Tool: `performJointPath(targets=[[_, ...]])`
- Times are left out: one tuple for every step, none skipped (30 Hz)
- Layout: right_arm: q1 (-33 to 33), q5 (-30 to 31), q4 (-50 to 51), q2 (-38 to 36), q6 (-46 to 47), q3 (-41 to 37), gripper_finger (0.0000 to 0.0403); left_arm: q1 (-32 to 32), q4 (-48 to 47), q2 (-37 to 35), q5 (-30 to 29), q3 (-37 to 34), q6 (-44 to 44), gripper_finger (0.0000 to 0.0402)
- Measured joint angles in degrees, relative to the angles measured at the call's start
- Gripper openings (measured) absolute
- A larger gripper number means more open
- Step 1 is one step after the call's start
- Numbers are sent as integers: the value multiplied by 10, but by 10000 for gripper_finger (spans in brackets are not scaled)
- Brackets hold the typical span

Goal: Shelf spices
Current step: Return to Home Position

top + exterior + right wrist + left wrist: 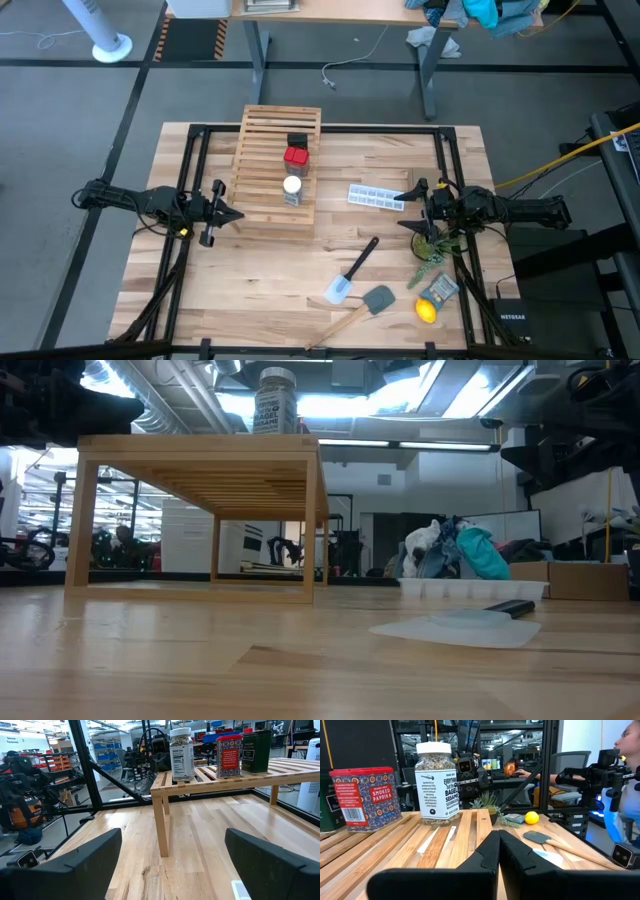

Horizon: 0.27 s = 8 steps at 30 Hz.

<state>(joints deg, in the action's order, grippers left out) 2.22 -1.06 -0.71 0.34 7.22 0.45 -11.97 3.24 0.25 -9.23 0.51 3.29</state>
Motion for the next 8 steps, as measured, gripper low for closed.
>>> performJointPath(targets=[[0,0,0,0,0,0,363,0,0,0,0,0,2,0],[0,0,0,0,0,0,363,0,0,0,0,0,4,0],[0,0,0,0,0,0,363,0,0,0,0,0,5,0],[0,0,0,0,0,0,363,0,0,0,0,0,4,0],[0,0,0,0,0,0,363,0,0,0,0,0,4,0],[0,0,0,0,0,0,363,0,0,0,0,0,2,0],[0,0,0,0,0,0,363,0,0,0,0,0,0,0],[0,0,0,0,0,0,363,0,0,0,0,0,0,0]])
